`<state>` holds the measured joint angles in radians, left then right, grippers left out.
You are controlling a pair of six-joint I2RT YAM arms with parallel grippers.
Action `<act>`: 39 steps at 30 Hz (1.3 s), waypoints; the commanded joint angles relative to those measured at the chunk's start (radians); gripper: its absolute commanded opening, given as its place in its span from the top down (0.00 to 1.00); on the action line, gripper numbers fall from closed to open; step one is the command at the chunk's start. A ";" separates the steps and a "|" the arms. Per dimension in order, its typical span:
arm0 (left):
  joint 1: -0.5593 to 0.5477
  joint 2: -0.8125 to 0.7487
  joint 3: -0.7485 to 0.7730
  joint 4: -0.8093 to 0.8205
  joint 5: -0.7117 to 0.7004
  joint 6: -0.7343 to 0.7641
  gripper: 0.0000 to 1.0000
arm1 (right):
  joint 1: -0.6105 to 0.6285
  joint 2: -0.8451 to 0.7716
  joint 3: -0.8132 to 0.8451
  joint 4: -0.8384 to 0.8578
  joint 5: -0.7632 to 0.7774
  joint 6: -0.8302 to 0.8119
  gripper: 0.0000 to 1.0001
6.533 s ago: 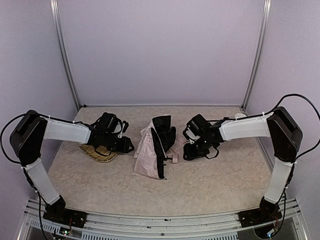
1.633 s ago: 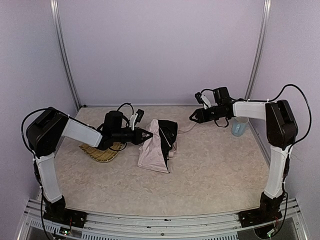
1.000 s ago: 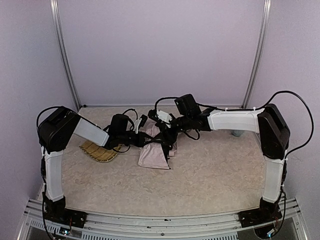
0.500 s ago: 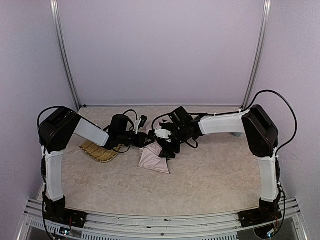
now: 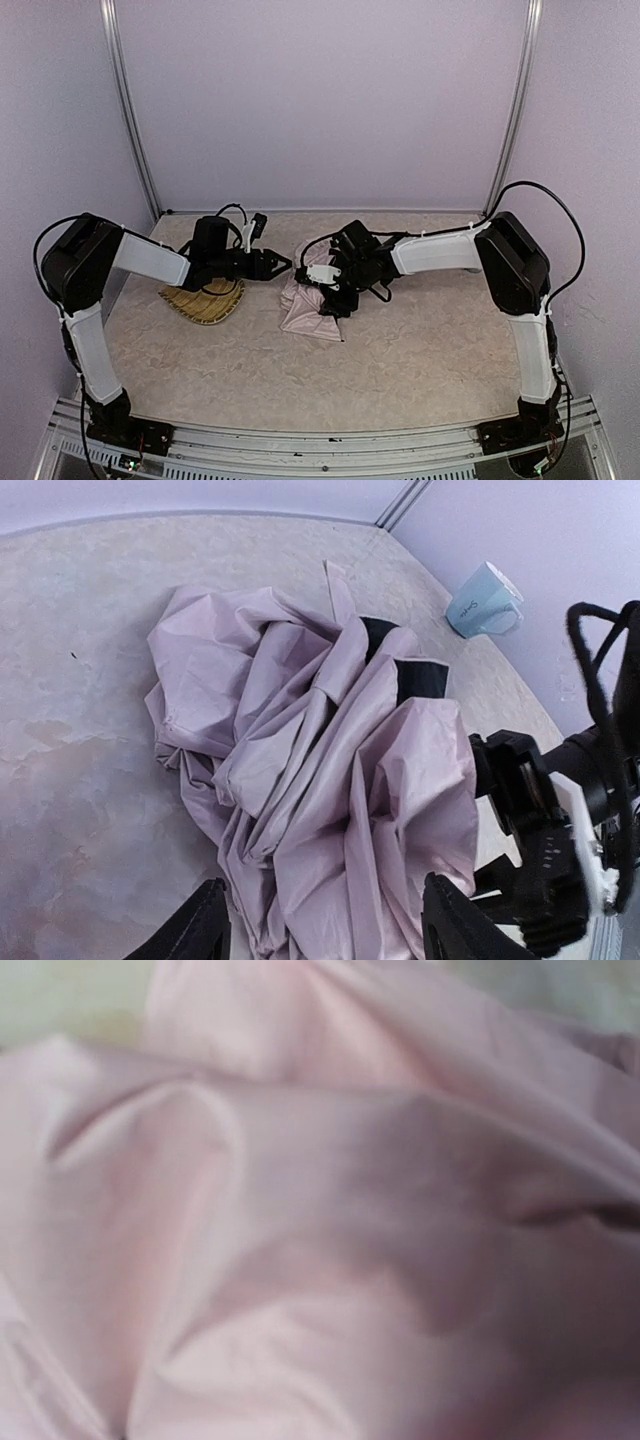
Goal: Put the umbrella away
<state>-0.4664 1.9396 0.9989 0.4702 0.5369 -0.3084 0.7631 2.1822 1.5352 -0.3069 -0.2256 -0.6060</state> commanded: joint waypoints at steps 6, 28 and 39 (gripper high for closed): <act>-0.021 -0.205 -0.200 -0.003 0.003 0.026 0.40 | -0.017 0.069 -0.029 -0.146 0.147 -0.018 0.64; -0.266 -0.485 -0.262 -0.167 -0.041 0.899 0.26 | -0.128 -0.297 -0.070 -0.047 -0.421 0.107 0.08; -0.275 -0.123 0.151 -0.459 -0.270 1.237 0.01 | -0.440 -0.254 -0.022 0.026 -0.406 0.405 0.15</act>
<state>-0.7551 1.7302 1.0592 0.0963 0.3405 0.7723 0.4038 1.8717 1.4734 -0.3096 -0.6903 -0.3466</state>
